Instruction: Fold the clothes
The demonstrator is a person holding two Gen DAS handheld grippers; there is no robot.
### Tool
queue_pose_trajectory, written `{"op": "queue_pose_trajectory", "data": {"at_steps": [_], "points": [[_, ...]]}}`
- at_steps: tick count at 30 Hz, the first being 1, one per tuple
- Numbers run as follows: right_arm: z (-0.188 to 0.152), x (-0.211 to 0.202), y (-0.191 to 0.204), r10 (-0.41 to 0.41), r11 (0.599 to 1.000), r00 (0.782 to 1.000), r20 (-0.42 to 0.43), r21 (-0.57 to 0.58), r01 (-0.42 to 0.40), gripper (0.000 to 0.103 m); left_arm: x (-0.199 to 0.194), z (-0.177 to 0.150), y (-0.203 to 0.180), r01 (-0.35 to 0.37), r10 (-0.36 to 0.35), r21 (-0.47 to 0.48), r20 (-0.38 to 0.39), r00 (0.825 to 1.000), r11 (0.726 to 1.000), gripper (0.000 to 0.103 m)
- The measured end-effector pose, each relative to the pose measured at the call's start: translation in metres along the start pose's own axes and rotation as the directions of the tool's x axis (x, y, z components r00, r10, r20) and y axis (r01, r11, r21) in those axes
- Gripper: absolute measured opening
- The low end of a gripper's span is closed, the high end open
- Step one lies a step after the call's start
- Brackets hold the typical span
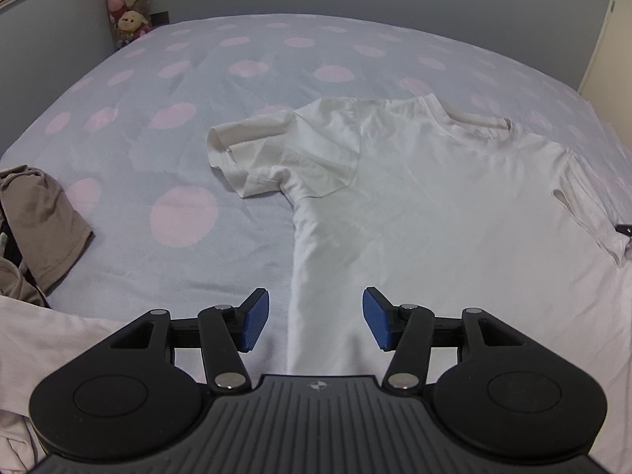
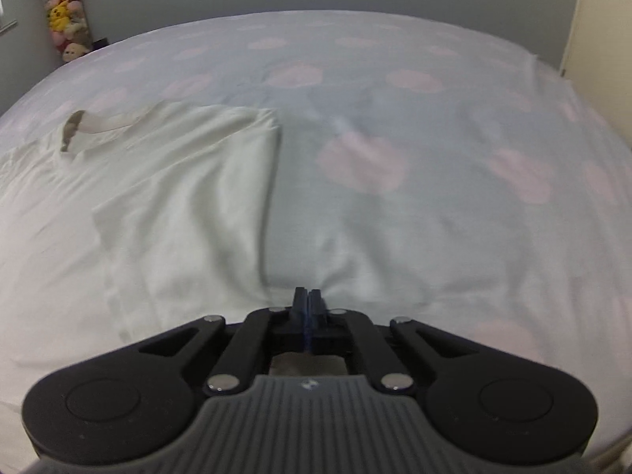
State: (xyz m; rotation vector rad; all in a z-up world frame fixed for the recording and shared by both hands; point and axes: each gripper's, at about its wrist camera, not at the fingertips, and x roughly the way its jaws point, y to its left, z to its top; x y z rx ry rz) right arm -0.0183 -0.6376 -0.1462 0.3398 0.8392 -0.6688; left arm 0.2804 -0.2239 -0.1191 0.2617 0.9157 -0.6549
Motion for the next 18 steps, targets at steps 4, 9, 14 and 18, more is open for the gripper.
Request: {"op": "queue_pose_trajectory", "data": {"at_steps": [4, 9, 14, 18], "points": [[-0.014, -0.022, -0.001, 0.000, 1.000, 0.995, 0.097, 0.029, -0.003, 0.009, 0.003, 0.006, 0.021, -0.013, 0.017, -0.071, 0.051, 0.999, 0.997, 0.051], [-0.047, -0.031, 0.029, -0.015, 1.000, 0.972, 0.233, -0.012, 0.019, 0.010, 0.009, 0.017, 0.053, -0.048, 0.070, -0.173, 0.124, 0.990, 0.984, 0.051], [-0.067, -0.031, 0.048, -0.061, 0.998, 0.959, 0.276, 0.027, 0.056, 0.010, 0.031, 0.037, 0.079, -0.005, 0.046, -0.272, 0.144, 0.989, 0.962, 0.051], [-0.073, -0.033, 0.052, -0.106, 0.994, 0.947, 0.304, 0.025, 0.103, 0.025, 0.059, 0.059, 0.084, 0.012, 0.037, -0.314, 0.150, 0.988, 0.949, 0.055]]}}
